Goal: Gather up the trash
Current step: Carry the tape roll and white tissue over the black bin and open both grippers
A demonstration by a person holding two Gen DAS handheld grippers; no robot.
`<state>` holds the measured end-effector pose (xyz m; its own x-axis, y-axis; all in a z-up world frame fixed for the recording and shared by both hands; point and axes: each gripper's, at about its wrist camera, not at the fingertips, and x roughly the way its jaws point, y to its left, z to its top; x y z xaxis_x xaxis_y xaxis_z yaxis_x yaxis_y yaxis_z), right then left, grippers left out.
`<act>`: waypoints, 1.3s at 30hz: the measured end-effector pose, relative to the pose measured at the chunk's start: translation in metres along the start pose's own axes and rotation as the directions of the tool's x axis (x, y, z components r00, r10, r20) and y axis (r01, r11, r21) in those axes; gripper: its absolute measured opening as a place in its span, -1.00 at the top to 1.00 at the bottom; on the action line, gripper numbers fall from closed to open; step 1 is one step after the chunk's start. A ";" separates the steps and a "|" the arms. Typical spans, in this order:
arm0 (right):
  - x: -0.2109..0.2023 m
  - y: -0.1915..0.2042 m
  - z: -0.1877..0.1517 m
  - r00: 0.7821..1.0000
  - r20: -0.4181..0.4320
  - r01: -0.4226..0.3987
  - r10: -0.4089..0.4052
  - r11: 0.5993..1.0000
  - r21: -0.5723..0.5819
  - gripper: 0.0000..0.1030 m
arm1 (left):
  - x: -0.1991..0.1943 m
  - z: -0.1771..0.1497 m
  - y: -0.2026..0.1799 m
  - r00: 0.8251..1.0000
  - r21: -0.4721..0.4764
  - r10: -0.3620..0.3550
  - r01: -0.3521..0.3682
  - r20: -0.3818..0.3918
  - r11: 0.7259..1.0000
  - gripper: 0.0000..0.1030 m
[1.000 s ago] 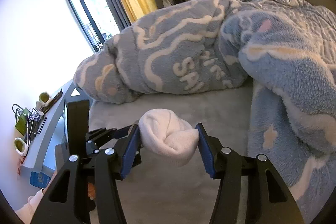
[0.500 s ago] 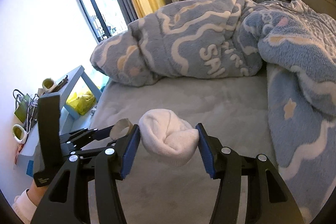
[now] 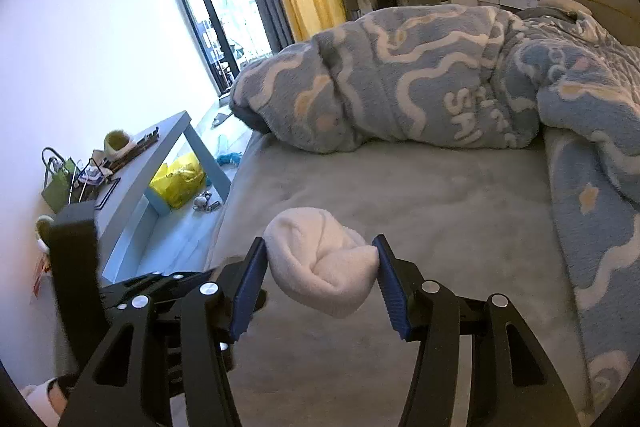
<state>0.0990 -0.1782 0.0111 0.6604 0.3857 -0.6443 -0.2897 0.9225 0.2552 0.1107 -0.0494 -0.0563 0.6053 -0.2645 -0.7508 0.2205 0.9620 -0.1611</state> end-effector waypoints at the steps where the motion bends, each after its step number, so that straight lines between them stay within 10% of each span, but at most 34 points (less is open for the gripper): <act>1: 0.001 0.002 0.000 1.000 -0.001 0.003 -0.003 1.000 -0.003 -0.06 | -0.005 -0.002 0.005 1.000 -0.007 0.005 -0.005 0.004 1.000 -0.01; 20: 0.064 0.113 -0.009 0.993 -0.089 -0.082 0.071 0.990 -0.117 -0.06 | -0.050 -0.038 0.135 0.991 -0.139 0.132 -0.131 -0.005 0.982 -0.01; 39: 0.120 0.207 -0.038 0.968 -0.214 -0.179 0.134 0.960 -0.213 -0.06 | -0.019 -0.104 0.242 0.958 -0.273 0.136 -0.206 -0.254 0.940 -0.02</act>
<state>0.0914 0.0582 -0.0409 0.4524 0.4925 -0.7434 -0.5442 0.8129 0.2074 0.0734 0.1956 -0.1479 0.4154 -0.1050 -0.9035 -0.1267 0.9770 -0.1718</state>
